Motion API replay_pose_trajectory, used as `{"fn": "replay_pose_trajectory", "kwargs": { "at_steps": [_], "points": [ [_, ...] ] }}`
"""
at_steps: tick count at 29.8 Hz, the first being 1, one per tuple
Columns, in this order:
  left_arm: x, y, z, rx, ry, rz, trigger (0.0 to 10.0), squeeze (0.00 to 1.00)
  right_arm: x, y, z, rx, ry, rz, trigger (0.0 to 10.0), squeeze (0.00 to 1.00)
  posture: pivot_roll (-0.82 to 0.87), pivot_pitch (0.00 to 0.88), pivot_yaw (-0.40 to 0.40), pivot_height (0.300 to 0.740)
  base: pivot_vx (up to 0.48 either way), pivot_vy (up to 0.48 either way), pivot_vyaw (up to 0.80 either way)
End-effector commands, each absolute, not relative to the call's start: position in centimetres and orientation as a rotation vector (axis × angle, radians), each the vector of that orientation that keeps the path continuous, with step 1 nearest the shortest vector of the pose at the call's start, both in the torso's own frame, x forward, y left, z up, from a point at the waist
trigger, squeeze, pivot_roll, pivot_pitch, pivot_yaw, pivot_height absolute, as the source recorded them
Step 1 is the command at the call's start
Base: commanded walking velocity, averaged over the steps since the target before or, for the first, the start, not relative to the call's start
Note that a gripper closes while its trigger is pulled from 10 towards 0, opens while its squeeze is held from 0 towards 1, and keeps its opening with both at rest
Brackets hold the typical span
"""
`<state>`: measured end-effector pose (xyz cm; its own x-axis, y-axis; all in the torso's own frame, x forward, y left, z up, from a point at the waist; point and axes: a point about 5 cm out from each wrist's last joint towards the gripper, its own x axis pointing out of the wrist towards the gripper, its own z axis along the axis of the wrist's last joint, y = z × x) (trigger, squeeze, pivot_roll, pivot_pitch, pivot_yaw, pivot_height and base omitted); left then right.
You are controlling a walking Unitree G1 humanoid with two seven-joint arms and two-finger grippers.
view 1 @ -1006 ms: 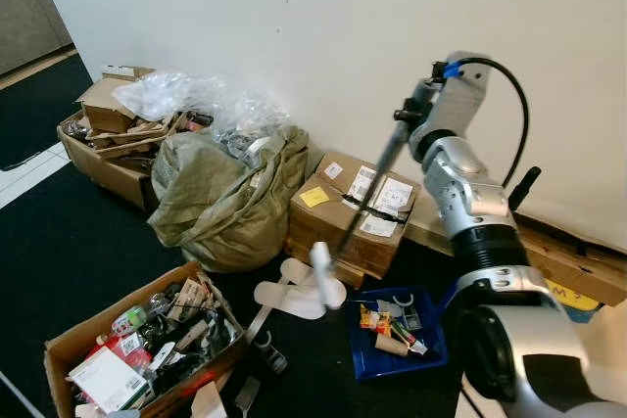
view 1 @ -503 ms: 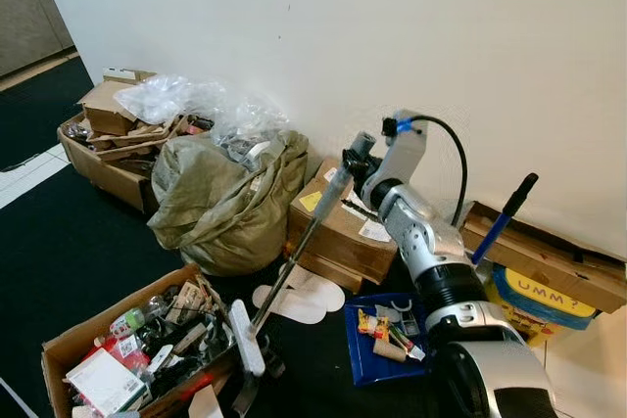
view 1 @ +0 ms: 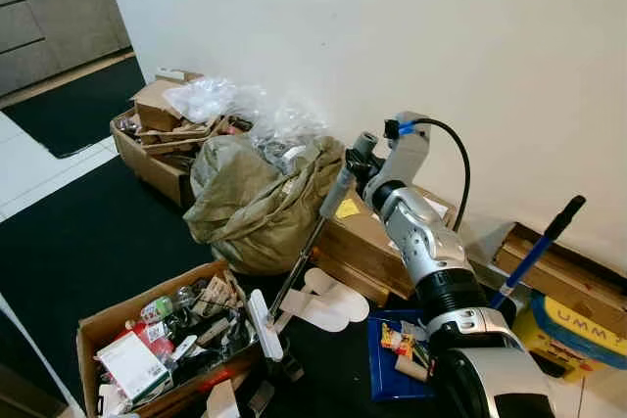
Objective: Sweep floor
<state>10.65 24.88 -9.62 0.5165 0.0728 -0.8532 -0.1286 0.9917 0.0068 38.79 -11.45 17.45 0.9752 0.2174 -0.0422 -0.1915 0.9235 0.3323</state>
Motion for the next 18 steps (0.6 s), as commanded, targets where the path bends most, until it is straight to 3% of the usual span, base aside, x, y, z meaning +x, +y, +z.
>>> {"fn": "replay_pose_trajectory", "kwargs": {
  "at_steps": [1, 18],
  "points": [
    [10.3, 24.9, -9.7, -0.063, 1.038, 0.122, 10.0, 0.0, 38.7, -11.1, 17.3, 0.367, 0.08, 0.209, 10.0, 0.0, -0.04, 0.051, -0.005, 0.74, 0.0, 0.0, 0.0],
    [9.9, 25.0, -9.8, -0.046, 1.051, 0.111, 10.0, 0.0, 37.4, -12.2, 11.7, 0.388, 0.221, 0.051, 10.0, 0.0, -0.02, 0.057, 0.0, 0.74, 0.0, 0.0, 0.0]
  ]
}}
